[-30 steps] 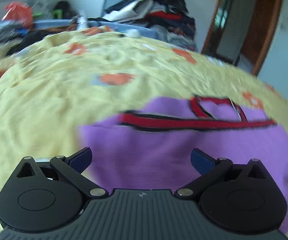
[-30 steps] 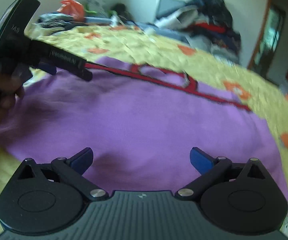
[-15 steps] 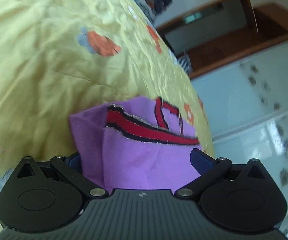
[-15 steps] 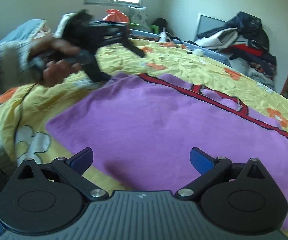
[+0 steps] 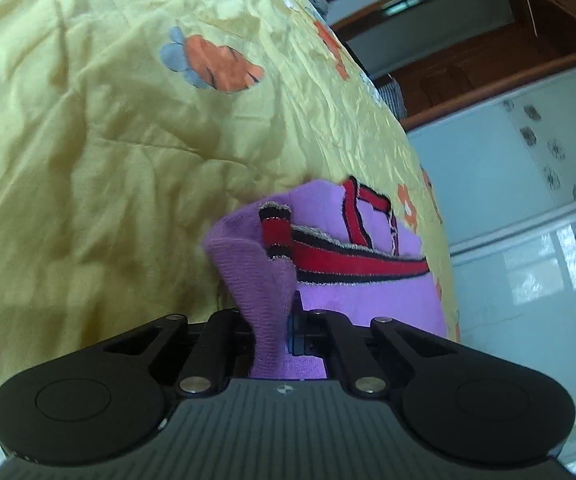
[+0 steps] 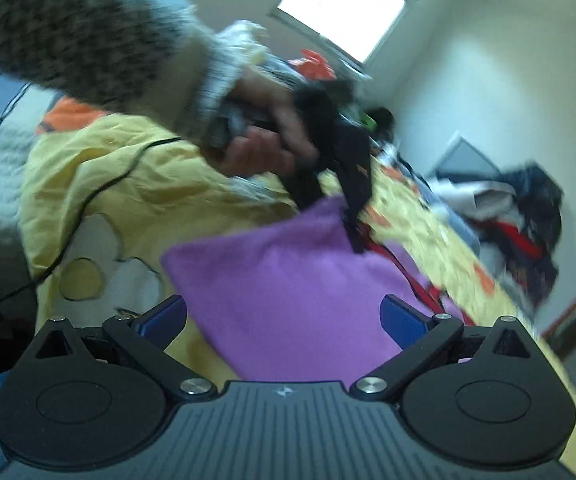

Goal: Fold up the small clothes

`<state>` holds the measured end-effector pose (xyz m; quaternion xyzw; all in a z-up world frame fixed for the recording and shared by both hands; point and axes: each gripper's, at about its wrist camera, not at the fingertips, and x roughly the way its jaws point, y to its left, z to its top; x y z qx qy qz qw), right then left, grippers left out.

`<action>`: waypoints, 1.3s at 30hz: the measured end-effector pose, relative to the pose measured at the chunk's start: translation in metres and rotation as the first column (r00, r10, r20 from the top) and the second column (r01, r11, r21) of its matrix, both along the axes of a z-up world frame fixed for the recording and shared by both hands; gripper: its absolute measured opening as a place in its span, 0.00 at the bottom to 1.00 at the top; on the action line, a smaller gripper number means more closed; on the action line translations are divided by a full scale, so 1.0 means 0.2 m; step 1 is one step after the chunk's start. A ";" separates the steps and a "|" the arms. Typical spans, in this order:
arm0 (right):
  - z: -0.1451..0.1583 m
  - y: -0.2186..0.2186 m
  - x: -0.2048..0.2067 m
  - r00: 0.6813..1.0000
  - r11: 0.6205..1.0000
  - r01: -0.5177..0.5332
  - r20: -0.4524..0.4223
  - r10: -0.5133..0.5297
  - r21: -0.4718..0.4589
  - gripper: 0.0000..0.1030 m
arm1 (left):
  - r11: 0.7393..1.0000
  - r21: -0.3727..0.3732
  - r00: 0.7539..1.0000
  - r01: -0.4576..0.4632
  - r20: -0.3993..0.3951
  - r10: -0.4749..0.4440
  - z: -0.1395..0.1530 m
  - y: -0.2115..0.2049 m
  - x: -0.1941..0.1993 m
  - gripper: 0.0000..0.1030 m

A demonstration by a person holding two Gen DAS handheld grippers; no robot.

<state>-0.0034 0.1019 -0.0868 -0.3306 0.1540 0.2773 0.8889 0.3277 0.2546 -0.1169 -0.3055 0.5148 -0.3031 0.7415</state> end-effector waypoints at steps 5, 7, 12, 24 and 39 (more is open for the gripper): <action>-0.09 0.14 0.00 0.998 0.991 -0.035 0.040 0.040 -0.125 0.51 | 0.999 -0.028 0.999 -0.032 -0.017 0.032 -0.02 0.04 -0.02 0.07; -0.10 0.17 0.02 0.998 0.990 -0.039 0.044 0.045 -0.137 0.41 | 0.998 -0.040 0.999 -0.046 -0.029 0.045 -0.03 0.06 -0.02 0.08; -0.15 0.24 -0.01 0.991 0.971 -0.084 0.087 0.106 -0.222 0.14 | 0.996 -0.050 0.996 -0.076 -0.046 0.074 -0.03 0.07 -0.03 0.08; 0.26 -0.08 0.16 0.997 0.973 0.069 -0.038 -0.062 0.218 0.06 | 0.995 0.011 0.994 -0.103 0.046 0.103 0.33 -0.04 -0.07 0.07; 0.28 -1.14 0.35 0.878 0.620 0.466 -0.416 -0.236 0.631 0.06 | 0.993 0.099 0.998 -0.058 -0.002 0.058 0.40 -0.87 0.08 0.07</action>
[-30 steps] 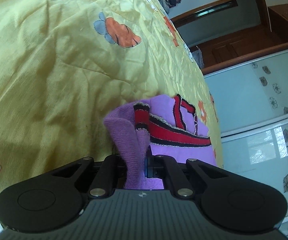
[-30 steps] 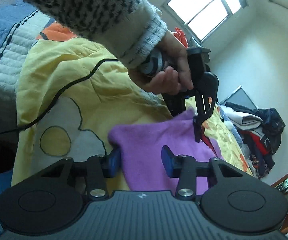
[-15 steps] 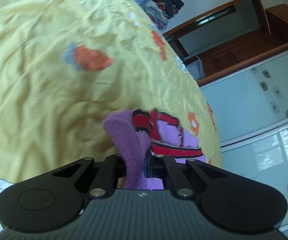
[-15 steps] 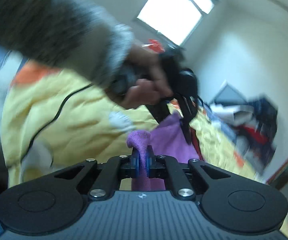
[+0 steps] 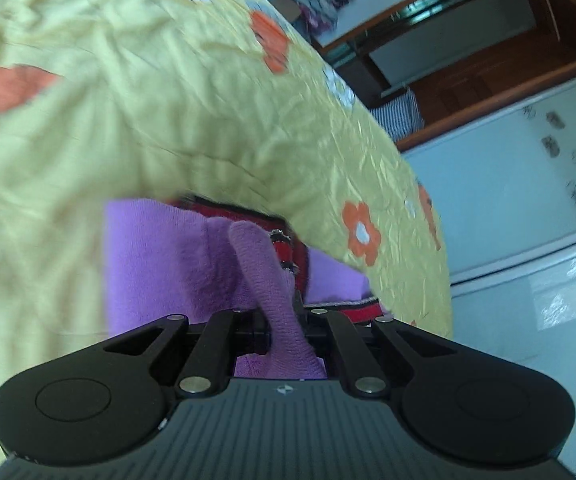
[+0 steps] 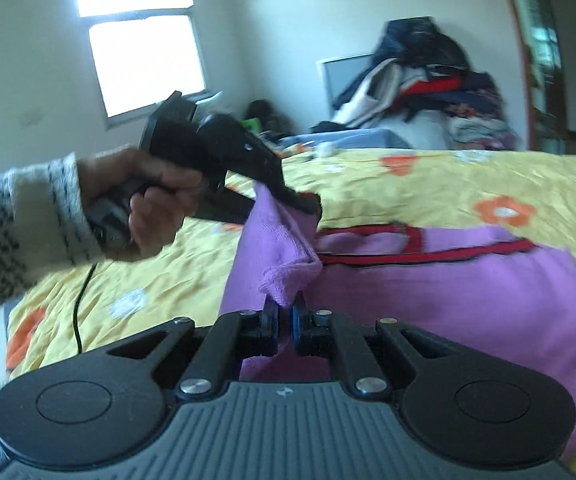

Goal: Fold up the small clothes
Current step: 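Lift both held sweater edges and fold them over the body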

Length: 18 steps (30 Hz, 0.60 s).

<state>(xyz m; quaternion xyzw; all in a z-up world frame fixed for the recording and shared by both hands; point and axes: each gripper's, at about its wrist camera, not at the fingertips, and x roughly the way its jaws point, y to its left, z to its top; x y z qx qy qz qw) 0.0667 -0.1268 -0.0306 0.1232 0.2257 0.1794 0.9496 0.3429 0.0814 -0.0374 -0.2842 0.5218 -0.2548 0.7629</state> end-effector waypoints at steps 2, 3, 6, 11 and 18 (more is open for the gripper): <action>-0.01 -0.11 -0.01 0.999 0.999 0.034 -0.005 -0.034 0.027 0.06 | 1.000 0.007 1.000 0.022 0.001 -0.022 -0.01 -0.13 0.01 0.07; -0.01 -0.16 -0.02 0.999 0.998 0.051 -0.005 -0.051 0.039 0.06 | 0.999 0.012 1.000 0.031 0.000 -0.031 -0.01 -0.19 0.02 0.07; -0.04 -0.32 -0.02 0.995 0.992 0.097 -0.017 -0.096 0.086 0.06 | 0.998 0.025 0.998 0.065 0.005 -0.065 -0.01 -0.38 0.03 0.07; -0.08 -0.55 -0.11 0.983 0.973 0.183 -0.035 -0.180 0.144 0.06 | 0.988 0.066 0.990 0.140 0.014 -0.141 0.00 -0.72 0.02 0.07; -0.21 -0.82 -0.19 0.953 0.930 0.297 -0.131 -0.274 0.218 0.06 | 0.956 0.174 0.970 0.234 0.025 -0.242 -0.04 -1.13 -0.04 0.07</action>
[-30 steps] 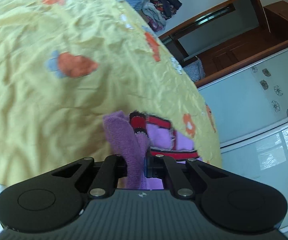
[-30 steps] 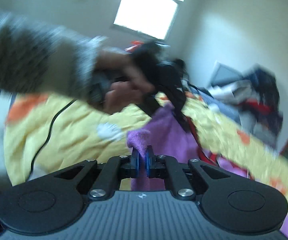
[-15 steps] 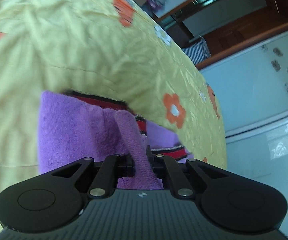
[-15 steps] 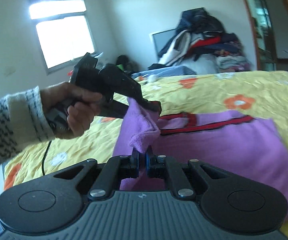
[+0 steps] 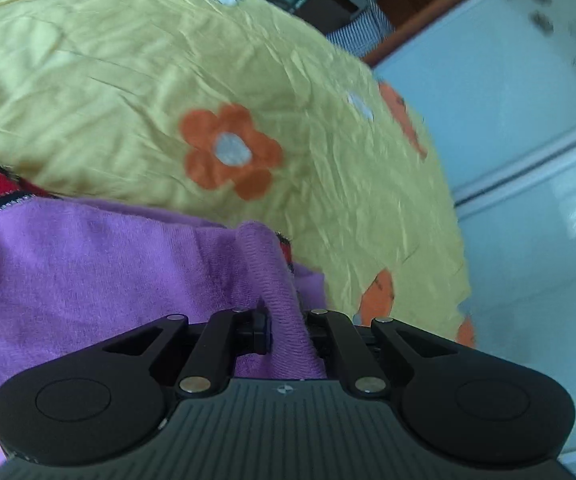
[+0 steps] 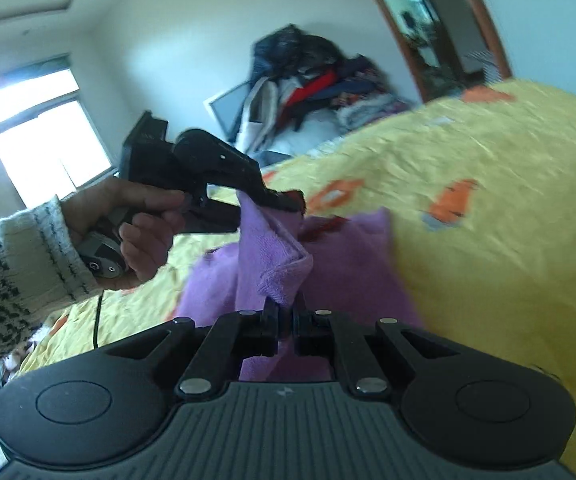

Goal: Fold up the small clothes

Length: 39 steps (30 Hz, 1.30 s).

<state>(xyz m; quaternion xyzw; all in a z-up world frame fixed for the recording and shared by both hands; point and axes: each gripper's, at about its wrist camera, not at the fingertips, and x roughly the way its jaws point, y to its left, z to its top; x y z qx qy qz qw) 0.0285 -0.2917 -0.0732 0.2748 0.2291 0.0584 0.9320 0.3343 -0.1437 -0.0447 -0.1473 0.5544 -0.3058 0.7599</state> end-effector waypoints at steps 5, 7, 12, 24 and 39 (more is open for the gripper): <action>-0.07 -0.06 -0.08 0.999 0.999 0.031 -0.026 -0.030 0.030 0.06 | 0.999 0.049 1.000 0.022 0.017 -0.023 -0.03 -0.11 -0.05 0.07; -0.08 -0.07 -0.11 0.999 0.999 0.035 -0.030 -0.033 0.038 0.06 | 0.997 0.068 0.999 0.031 0.033 -0.033 -0.02 -0.14 -0.07 0.07; -0.11 -0.07 -0.13 0.995 0.998 0.053 -0.083 -0.050 0.028 0.07 | 0.995 0.098 0.995 0.036 0.086 -0.045 -0.03 -0.24 -0.10 0.09; -0.10 -0.13 -0.05 0.986 0.998 -0.059 -0.156 0.054 -0.025 0.12 | 0.995 -0.082 0.961 -0.061 0.265 0.081 0.28 0.24 -0.32 0.85; -0.02 -0.31 0.76 0.960 0.962 -0.274 -0.058 0.275 0.020 0.74 | 0.974 0.208 0.947 -0.091 0.322 0.020 -0.08 0.52 -1.07 0.97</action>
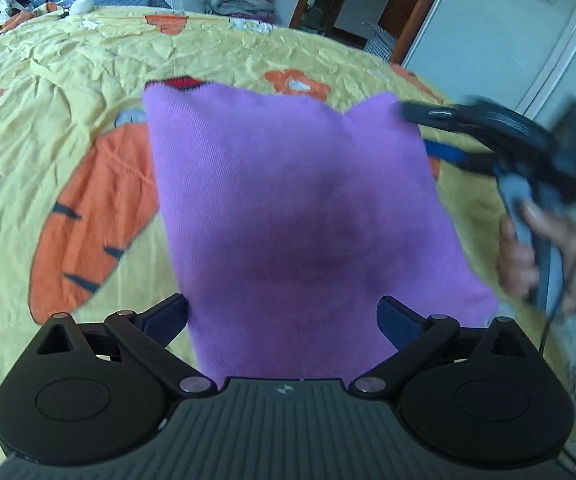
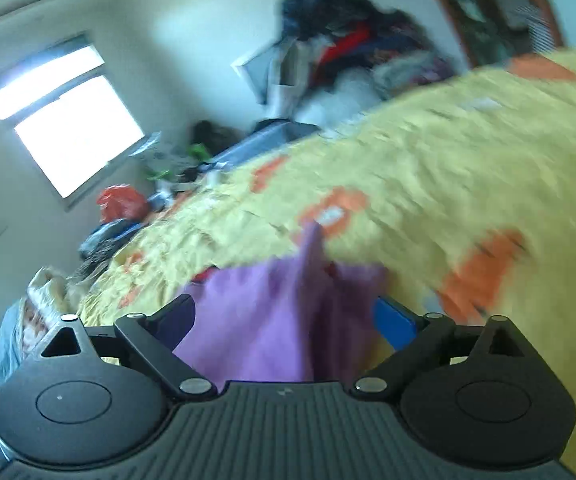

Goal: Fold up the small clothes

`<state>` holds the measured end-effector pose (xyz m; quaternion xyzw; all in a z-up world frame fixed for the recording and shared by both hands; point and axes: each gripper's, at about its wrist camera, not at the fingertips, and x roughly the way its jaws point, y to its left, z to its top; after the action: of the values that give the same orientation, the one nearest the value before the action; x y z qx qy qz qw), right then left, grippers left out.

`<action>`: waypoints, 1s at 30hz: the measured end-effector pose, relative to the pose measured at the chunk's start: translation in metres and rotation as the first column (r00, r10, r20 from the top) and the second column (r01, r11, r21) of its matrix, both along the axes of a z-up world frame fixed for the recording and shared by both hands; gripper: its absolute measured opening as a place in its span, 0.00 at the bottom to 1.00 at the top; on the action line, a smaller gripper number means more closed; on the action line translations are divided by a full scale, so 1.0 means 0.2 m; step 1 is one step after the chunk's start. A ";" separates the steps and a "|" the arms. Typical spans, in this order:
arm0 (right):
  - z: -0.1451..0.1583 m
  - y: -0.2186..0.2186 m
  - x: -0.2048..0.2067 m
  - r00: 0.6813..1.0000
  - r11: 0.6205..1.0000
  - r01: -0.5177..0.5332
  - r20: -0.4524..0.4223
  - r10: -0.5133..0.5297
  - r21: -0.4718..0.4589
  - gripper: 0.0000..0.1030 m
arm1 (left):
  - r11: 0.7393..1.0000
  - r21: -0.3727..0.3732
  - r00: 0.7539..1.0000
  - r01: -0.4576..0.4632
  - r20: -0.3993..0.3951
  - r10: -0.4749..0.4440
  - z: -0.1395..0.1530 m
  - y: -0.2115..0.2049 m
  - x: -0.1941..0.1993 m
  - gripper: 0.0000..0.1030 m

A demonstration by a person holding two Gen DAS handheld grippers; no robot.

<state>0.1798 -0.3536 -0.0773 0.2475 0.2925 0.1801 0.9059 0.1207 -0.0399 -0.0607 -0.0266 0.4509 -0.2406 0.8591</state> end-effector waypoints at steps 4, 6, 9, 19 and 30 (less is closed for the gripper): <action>-0.01 0.04 0.08 0.996 0.985 0.062 -0.060 -0.073 -0.160 0.05 | 0.998 0.062 0.999 -0.011 0.040 0.008 -0.08 -0.01 -0.01 0.98; -0.05 0.01 0.10 0.990 0.976 0.085 -0.092 -0.105 -0.203 0.05 | 0.996 0.090 0.998 0.004 0.064 -0.010 -0.09 -0.02 -0.02 0.98; -0.10 -0.05 0.12 0.980 0.970 0.103 -0.144 -0.137 -0.220 0.38 | 0.993 0.120 0.998 0.011 0.054 -0.017 -0.08 -0.02 -0.05 0.99; 0.01 0.11 -0.39 0.999 0.978 -0.031 -0.036 0.024 -0.208 0.14 | 0.994 -0.090 0.997 -0.054 0.056 0.059 0.13 0.04 0.04 0.94; 0.08 0.15 -0.67 0.998 0.960 -0.054 0.000 0.056 -0.274 0.12 | 0.999 0.002 0.997 -0.054 0.051 0.054 0.03 0.07 -0.17 0.83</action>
<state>0.0461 -0.3241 -0.0620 0.1112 0.3180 0.1638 0.9272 0.0865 -0.0258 -0.0542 -0.0311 0.4283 -0.2171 0.8766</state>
